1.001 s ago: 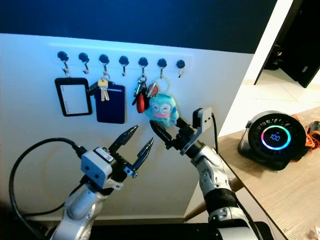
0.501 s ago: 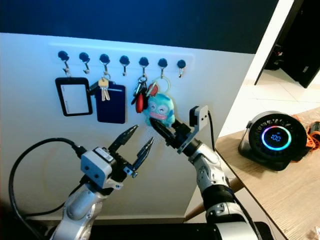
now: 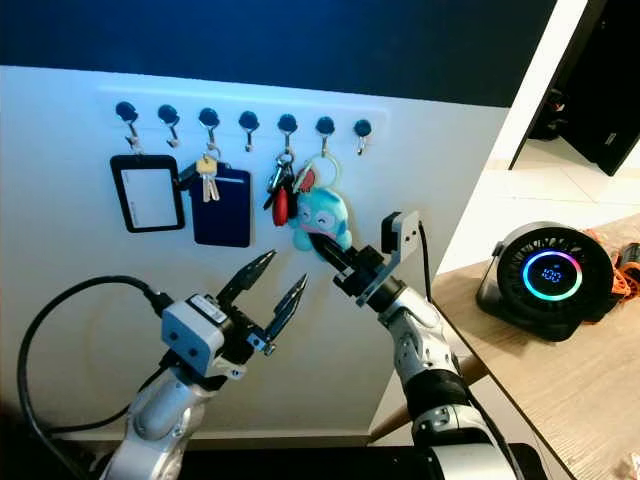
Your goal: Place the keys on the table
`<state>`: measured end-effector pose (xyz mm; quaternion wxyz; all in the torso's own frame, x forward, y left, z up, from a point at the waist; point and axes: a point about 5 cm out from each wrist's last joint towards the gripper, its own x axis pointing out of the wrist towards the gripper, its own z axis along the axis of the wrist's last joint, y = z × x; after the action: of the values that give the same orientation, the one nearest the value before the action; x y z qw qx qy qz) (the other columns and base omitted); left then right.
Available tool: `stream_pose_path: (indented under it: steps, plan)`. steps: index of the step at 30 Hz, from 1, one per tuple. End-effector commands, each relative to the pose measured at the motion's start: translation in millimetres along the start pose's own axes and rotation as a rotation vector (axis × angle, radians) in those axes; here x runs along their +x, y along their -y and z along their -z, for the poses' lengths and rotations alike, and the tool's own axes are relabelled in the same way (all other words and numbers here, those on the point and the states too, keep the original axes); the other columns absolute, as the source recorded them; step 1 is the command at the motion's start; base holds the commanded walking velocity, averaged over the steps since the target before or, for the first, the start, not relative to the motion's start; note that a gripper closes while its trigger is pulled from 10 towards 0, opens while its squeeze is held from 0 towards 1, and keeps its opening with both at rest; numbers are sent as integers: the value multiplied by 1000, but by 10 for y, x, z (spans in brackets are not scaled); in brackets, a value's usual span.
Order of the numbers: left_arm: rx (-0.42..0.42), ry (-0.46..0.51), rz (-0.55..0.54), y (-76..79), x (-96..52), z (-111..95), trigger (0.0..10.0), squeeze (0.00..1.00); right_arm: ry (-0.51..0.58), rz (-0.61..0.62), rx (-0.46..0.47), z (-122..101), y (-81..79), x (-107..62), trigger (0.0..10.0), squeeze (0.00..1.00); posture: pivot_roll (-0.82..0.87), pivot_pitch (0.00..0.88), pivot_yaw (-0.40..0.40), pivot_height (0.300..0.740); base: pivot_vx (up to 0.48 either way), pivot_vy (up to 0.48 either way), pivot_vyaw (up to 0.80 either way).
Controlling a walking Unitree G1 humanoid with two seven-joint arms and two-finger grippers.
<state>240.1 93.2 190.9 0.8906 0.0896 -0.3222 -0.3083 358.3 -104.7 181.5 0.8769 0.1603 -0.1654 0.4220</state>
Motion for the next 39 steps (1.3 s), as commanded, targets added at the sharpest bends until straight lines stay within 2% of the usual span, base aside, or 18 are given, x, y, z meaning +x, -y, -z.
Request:
stream_pose_path:
  steps: [1,2,3,4,9,22,39]
  plan:
    - [13,-13,25,39,-15,19,10000,0,1,11,-7,8,14,-28,0,0,115,85,-106,740,0,0,0]
    - [13,-13,25,39,-15,19,10000,0,1,11,-7,8,14,-28,0,0,115,85,-106,740,0,0,0]
    - [13,-13,25,39,-16,18,10000,0,9,12,-12,-7,7,-18,1725,0,116,86,-106,740,0,0,0]
    - [14,-14,25,40,-19,16,10000,0,23,5,-17,-32,-11,-4,10000,0,117,87,-107,740,0,0,0]
    - [14,-15,24,41,-22,17,10000,0,91,-10,-20,-152,-64,23,10000,0,116,88,-106,740,0,0,0]
    - [10,-13,31,57,-11,22,10000,0,119,-26,-29,-203,-115,35,10000,0,110,91,-105,740,0,0,0]
    - [16,-15,26,51,-26,16,10000,0,187,-112,-57,-422,-265,266,10000,0,114,89,-110,740,0,0,0]
